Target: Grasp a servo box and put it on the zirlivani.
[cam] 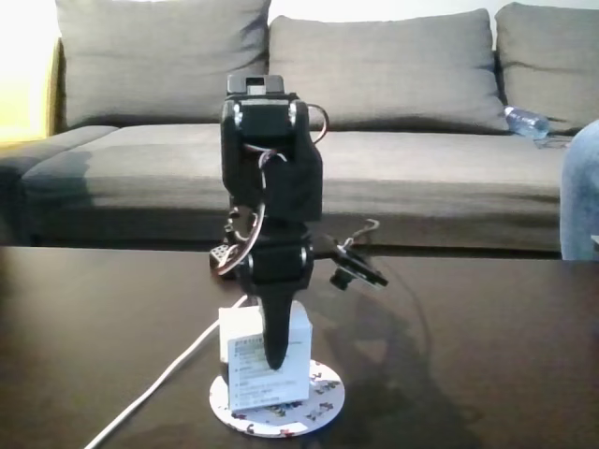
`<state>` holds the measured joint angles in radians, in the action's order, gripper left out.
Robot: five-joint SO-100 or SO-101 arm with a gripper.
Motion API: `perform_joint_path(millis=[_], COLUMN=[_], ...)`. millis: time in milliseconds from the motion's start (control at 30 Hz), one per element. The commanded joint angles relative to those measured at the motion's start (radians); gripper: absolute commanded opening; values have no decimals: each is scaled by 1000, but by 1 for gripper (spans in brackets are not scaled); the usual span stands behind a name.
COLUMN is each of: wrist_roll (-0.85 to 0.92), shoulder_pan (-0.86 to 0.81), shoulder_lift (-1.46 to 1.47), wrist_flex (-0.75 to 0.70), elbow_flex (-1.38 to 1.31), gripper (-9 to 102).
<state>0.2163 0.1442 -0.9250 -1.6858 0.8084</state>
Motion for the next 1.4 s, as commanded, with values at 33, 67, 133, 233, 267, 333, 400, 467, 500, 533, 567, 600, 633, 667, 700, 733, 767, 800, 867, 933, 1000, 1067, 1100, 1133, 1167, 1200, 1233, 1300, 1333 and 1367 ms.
perform_joint_path(millis=[33, 67, 133, 233, 267, 333, 400, 467, 500, 533, 567, 600, 633, 667, 700, 733, 767, 800, 867, 933, 1000, 1067, 1100, 1133, 1167, 1200, 1233, 1300, 1333, 1367], wrist_roll=[0, 5, 17, 28, 35, 51, 60, 63, 63, 64, 64, 64, 64, 66, 67, 67, 69, 80, 81, 80, 78, 64, 46, 26, -2, -31, -48, -49, -49, -51], shoulder_pan=[3, 3, 3, 0, 0, -2, 2, 5, 11, 18, 25, 26, 28, 29, 35, 37, 37, 38, 38, 26, 18, 6, -2, -6, -15, -25, -26, -20, -14, -11], shoulder_lift=[-25, -26, -28, -29, -29, -34, -58, -91, -109, -129, -149, -170, -190, -215, -239, -264, -290, -314, -370, -440, -534, -655, -721, -785, -850, -911, -973, -1080, -1126, -1172], wrist_flex=[-3, -6, -6, -12, -15, -34, -58, -71, -74, -80, -92, -104, -115, -120, -121, -123, -123, -123, -123, -123, -120, -104, -75, -37, 12, 69, 126, 227, 276, 325], elbow_flex=[-43, -43, -43, -48, -51, -66, -87, -101, -101, -100, -97, -97, -98, -97, -87, -81, -61, -35, 31, 112, 192, 281, 334, 402, 483, 575, 676, 888, 991, 1092], gripper=[28, 28, 30, 31, 31, 31, 31, 31, 31, 31, 31, 31, 31, 31, 31, 30, 30, 30, 30, 30, 30, 26, 21, 14, 7, 0, 0, 1, 0, 0])
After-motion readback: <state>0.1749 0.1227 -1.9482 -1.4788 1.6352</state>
